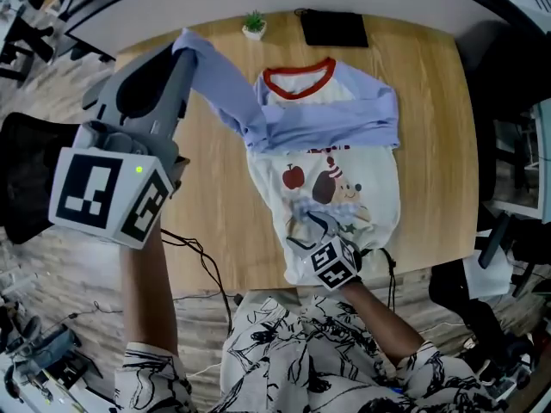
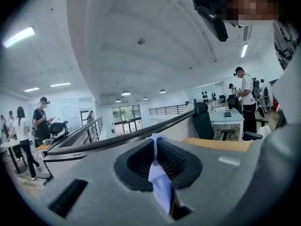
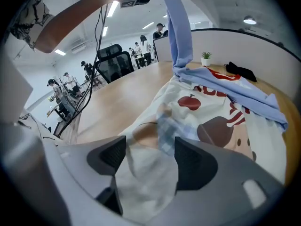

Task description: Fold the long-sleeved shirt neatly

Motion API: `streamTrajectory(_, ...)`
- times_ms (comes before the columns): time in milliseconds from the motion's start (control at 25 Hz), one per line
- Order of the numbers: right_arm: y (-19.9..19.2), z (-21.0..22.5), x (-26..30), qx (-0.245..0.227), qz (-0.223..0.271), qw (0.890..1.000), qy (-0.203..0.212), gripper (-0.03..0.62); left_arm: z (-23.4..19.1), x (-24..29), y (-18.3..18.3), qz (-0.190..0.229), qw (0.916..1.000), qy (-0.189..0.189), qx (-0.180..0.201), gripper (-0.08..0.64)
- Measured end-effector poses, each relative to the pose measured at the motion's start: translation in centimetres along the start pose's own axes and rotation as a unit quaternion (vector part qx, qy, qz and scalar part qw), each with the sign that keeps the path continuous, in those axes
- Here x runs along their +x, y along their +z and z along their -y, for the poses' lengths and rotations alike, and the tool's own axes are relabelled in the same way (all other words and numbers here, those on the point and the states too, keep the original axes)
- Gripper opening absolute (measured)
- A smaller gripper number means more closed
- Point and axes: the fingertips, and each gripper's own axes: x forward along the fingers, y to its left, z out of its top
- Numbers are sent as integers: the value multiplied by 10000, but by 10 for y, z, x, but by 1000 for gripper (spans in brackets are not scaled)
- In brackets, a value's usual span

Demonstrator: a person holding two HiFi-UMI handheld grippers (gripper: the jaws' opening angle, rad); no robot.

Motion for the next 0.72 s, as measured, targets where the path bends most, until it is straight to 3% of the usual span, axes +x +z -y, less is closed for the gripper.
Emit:
streamTrajectory(360,-12,13,-49,222,380,9990,-19,337,103,76,27,-138,9925,-928,788,21)
streamTrajectory(560,-34,32,-83,310,497,9982,-123,339,154,125,4,-487,9886,-1089,914,21)
streamTrajectory(720,-59,52,-107,536,529,9969,-247,341,200,164,-30,-838,9861,-1230,741,21)
